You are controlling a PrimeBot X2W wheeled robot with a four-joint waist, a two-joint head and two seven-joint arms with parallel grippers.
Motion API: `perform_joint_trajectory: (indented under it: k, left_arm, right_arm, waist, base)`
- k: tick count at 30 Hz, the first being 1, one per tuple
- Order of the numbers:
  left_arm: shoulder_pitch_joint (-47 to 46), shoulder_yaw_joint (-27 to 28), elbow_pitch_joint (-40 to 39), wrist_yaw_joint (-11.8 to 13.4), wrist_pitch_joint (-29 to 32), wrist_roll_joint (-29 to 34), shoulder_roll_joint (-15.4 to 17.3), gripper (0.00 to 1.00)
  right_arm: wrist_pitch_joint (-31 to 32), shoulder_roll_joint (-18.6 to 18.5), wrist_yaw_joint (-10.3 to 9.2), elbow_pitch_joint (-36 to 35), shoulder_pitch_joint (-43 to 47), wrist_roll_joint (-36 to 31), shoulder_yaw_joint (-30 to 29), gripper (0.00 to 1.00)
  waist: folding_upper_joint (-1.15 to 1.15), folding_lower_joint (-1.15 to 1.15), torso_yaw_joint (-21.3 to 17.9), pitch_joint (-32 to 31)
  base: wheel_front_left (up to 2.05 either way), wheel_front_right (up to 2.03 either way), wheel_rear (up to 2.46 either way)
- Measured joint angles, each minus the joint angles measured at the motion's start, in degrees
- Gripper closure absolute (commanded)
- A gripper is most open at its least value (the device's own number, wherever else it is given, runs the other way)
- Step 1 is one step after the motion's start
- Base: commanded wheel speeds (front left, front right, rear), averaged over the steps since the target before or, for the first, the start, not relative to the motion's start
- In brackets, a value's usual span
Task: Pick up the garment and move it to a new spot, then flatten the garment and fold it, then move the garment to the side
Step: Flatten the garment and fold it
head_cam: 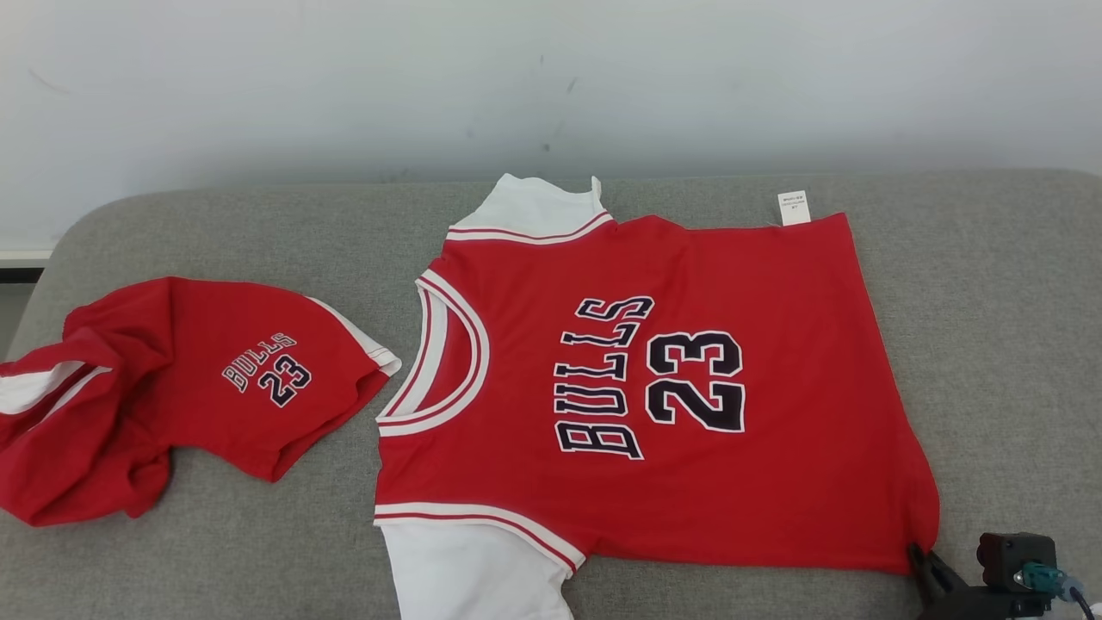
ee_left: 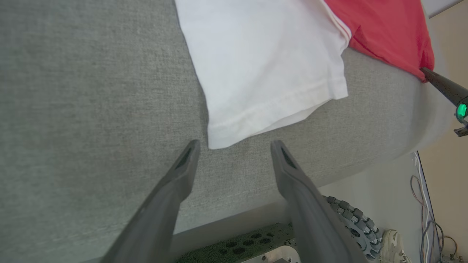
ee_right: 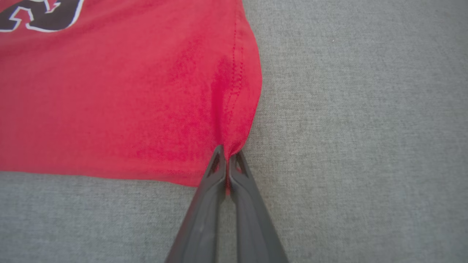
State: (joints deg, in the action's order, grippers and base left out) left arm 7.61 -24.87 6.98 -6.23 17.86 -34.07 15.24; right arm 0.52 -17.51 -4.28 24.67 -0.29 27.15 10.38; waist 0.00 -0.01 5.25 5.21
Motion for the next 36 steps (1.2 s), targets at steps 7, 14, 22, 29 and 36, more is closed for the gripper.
perform_joint_trajectory:
  k: [7,14,22,29,36]
  left_arm:
    - [-0.5,-0.3,0.8,0.1,0.0,0.3,-0.4,0.00]
    - [-2.3,-1.3,4.4,0.1,0.3,0.4,-1.4,0.00]
    - [-3.5,-1.7,7.3,0.1,-0.3,0.8,-2.0,1.00]
    - [-3.5,-1.0,8.2,0.1,-1.8,0.6,-2.0,1.00]
    - [-2.8,1.5,4.6,-0.3,-3.4,-0.8,-0.1,1.00]
  right_arm:
    - [0.0,0.0,0.00,0.5,0.0,0.1,0.2,1.00]
    - [0.1,0.0,0.25,0.7,-0.2,0.1,0.5,1.00]
    - [0.3,0.0,0.36,0.8,-0.2,0.1,0.6,1.00]
    - [0.2,0.0,0.51,1.0,-0.2,0.1,0.6,1.00]
    - [-0.4,-2.1,0.63,0.5,-0.2,1.0,-1.7,1.00]
  waist:
    - [0.00,0.00,0.2,-0.5]
    - [0.00,0.01,-0.1,-0.8]
    - [0.00,0.01,-0.8,-1.0]
    - [0.00,0.01,-0.9,-1.2]
    - [0.00,0.01,-0.6,-1.5]
  base:
    - [0.00,0.00,0.00]
    - [0.00,0.00,0.00]
    - [0.00,0.00,0.00]
    - [0.00,0.00,0.00]
    - [0.00,0.00,0.00]
